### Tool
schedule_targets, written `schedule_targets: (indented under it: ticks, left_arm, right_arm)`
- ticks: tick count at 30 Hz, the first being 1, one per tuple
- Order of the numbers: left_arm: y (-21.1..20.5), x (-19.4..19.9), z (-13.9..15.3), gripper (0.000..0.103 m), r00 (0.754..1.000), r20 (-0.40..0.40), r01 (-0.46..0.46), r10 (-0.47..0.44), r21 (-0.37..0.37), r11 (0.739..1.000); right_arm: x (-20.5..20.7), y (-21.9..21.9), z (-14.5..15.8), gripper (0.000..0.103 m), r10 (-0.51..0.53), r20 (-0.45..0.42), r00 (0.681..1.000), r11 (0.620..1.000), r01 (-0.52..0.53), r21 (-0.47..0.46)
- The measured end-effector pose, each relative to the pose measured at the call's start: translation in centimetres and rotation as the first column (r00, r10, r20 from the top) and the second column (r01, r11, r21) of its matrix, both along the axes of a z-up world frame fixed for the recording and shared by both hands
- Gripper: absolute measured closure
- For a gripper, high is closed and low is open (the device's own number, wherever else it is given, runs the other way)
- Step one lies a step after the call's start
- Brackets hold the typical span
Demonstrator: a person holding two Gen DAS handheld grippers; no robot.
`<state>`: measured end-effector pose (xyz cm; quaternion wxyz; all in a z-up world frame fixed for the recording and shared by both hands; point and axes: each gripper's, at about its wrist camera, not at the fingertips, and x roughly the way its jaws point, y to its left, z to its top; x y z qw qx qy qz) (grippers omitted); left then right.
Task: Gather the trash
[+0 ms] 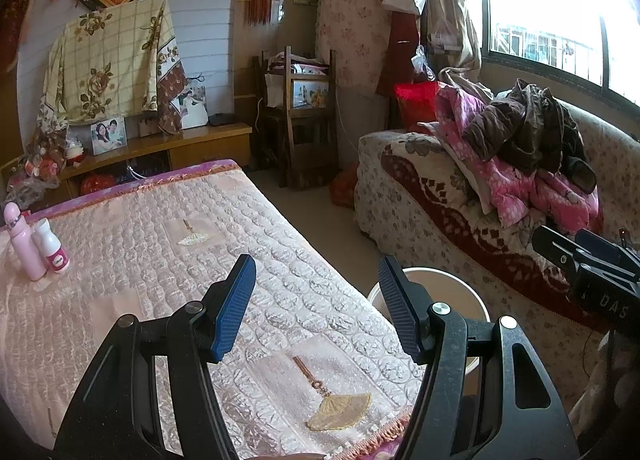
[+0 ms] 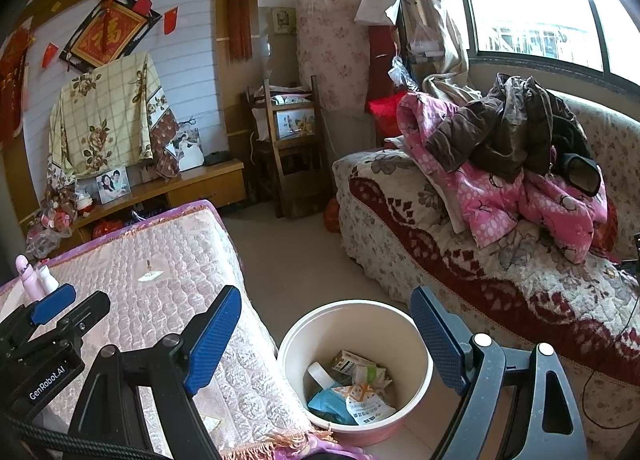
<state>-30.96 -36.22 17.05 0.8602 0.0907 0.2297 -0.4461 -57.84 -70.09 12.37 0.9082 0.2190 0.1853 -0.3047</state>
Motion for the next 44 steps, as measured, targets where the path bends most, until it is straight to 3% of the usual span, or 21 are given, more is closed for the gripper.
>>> schedule_targets:
  ticks: [29,44]
  left_arm:
    - [-0.8,0.1,0.4,0.04,1.0,-0.003,-0.007,0.007,0.019,1.0]
    - [-0.4,1.0,-0.9,0.04,1.0,-0.01,-0.028,0.028,0.031,0.999]
  right_arm:
    - [0.6,-0.4,-1.0,0.017,-0.006,-0.02,1.0,1.0,0.007,0.017]
    - [2.1,0.2,-1.9,0.017,0.023,-0.056,0.998,0.999,-0.021,0.032]
